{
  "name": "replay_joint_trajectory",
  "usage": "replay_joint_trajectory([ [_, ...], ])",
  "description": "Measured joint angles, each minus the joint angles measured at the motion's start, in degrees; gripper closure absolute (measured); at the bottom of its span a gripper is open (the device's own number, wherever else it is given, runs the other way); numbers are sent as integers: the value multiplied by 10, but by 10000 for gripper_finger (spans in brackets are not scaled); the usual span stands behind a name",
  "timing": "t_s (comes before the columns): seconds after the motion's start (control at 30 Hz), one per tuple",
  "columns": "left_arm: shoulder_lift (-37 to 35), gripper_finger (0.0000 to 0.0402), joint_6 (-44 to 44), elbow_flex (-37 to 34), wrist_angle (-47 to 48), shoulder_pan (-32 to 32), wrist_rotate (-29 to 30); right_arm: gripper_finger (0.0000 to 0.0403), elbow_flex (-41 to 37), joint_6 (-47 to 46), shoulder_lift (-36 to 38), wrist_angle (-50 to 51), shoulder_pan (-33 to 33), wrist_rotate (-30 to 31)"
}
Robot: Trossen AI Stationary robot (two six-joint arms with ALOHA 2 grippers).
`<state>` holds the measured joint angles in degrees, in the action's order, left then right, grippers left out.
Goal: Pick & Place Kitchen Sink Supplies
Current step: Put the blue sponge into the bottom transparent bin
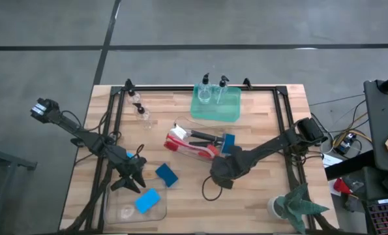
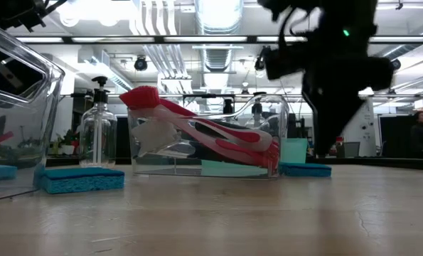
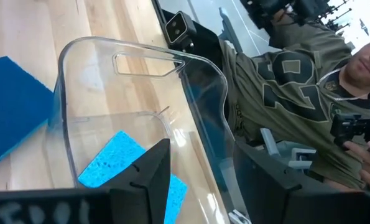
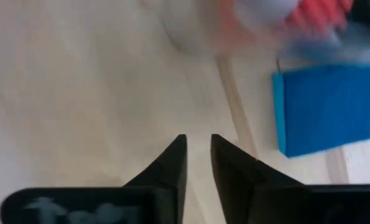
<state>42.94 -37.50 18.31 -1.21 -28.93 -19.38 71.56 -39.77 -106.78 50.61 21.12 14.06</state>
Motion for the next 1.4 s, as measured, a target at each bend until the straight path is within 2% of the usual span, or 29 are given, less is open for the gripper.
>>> replay_joint_trajectory([
  [0.13, 0, 236, 1, 0, -4, 0, 0, 300, -36, -1, 0, -1, 0, -5],
  [0.27, 0, 236, 1, 0, -5, 0, 0, 295, -57, -40, 0, -2, -5, -5],
  [0.43, 0, 236, 1, 0, -5, 0, 0, 295, -62, -25, 0, -5, -5, 25],
  [0.67, 0, 236, 4, 0, -5, 0, 0, 267, -61, 8, 0, -3, -5, 28],
  [0.97, 0, 236, 6, -1, -5, 0, 0, 276, -56, 4, 1, 3, 15, 20],
  [1.03, 0, 236, 6, -1, -5, 0, 0, 281, -51, 16, 2, 1, 28, 34],
  [1.27, 0, 236, 7, -1, -5, 0, 0, 294, -49, 43, 2, 5, 73, 148],
  [1.4, 0, 236, 7, -1, -5, 0, 0, 303, -53, 52, 2, 6, 75, 160],
])
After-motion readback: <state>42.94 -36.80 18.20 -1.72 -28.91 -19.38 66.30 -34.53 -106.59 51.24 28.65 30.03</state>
